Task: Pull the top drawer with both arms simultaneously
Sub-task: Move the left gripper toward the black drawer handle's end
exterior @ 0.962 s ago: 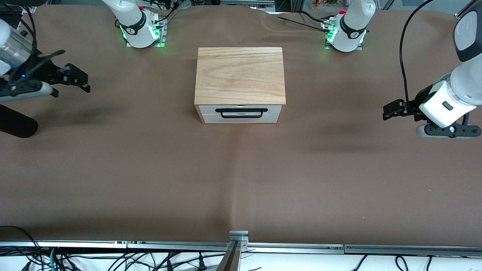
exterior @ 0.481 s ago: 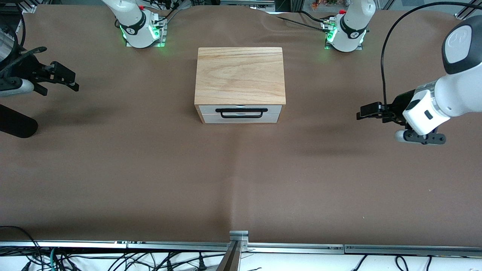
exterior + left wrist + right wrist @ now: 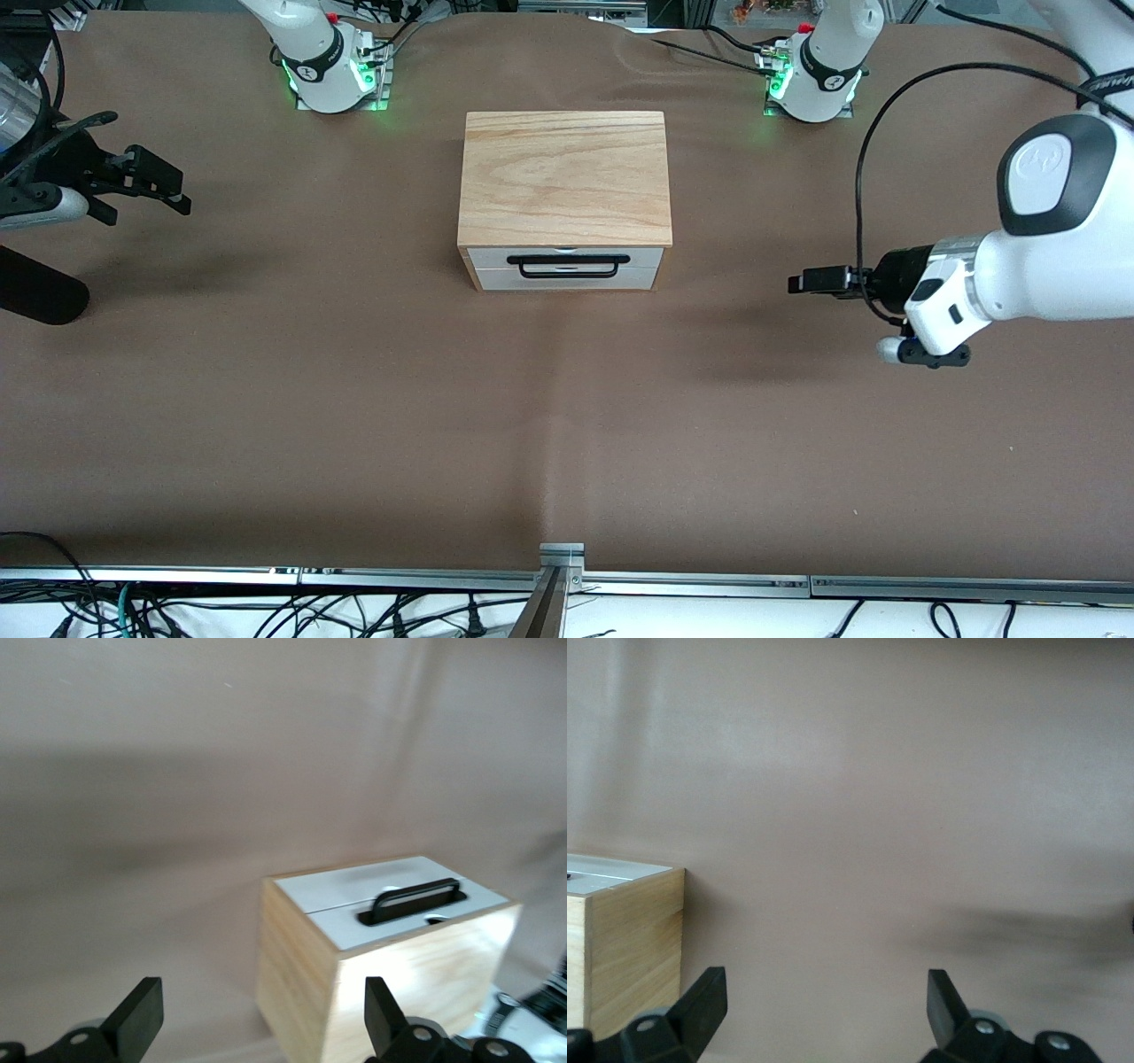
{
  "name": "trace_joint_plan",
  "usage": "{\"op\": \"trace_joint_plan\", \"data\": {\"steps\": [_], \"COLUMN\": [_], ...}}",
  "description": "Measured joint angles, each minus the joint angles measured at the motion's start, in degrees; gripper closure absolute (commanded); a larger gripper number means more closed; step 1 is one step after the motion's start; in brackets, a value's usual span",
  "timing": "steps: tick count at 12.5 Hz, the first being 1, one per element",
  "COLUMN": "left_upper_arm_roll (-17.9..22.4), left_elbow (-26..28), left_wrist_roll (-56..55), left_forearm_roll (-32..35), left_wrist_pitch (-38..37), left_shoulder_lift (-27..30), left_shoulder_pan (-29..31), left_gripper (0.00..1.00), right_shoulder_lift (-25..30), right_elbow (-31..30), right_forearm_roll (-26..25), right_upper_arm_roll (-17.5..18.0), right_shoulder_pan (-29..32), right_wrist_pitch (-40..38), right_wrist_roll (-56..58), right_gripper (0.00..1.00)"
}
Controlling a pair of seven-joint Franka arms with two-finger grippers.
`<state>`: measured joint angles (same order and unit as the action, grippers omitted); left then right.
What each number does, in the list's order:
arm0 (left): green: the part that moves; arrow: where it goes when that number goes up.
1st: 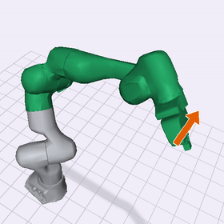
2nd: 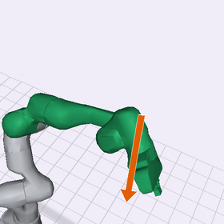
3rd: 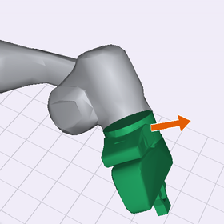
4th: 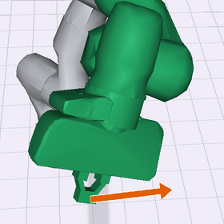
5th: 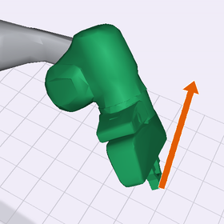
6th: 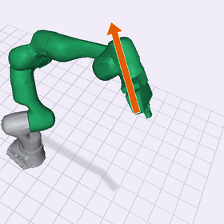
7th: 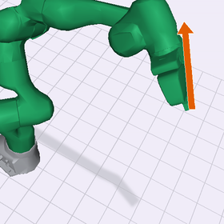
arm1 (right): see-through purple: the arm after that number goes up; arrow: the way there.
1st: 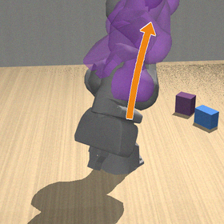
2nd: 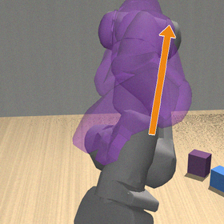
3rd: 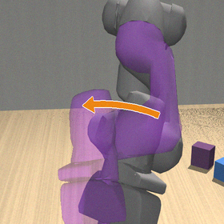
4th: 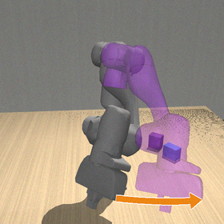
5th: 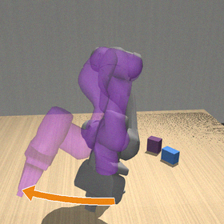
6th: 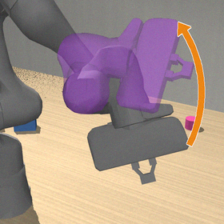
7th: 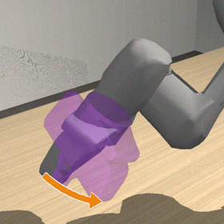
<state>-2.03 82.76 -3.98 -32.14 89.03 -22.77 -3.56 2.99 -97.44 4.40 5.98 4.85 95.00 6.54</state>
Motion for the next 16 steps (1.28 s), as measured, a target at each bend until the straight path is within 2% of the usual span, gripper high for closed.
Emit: {"op": "trace_joint_plan", "data": {"steps": [3, 10, 13, 16], "left_upper_arm_roll": [-0.17, -0.18, -0.7, -3.7], "left_elbow": [0.06, 0.96, 6.42, 10.74], "left_wrist_roll": [4.46, 23.42, 31.92, 38.36], "left_forearm_roll": [-9.2, -23.21, -31.33, -36.14], "left_wrist_pitch": [0.13, 1.82, 5.29, 7.28], "left_shoulder_lift": [-5.13, -14.57, -15.79, -16.07], "left_shoulder_pan": [-0.06, -0.01, -1.41, -2.71], "left_gripper": [0.0, 0.0, 0.0, 0.0], "right_shoulder_lift": [0.9, 1.37, 1.37, 1.37], "right_elbow": [-0.36, -1.82, -1.83, -1.83], "right_forearm_roll": [0.0, 0.0, 0.0, 0.01], "right_upper_arm_roll": [0.86, 1.38, 2.41, 2.48], "right_shoulder_pan": [-0.04, -0.16, -0.42, -0.45], "right_wrist_pitch": [-0.94, -0.13, -0.12, -0.11], "right_wrist_roll": [0.25, 0.25, 0.16, 0.15], "right_gripper": [0.0, 0.0, 0.0, 0.0]}}
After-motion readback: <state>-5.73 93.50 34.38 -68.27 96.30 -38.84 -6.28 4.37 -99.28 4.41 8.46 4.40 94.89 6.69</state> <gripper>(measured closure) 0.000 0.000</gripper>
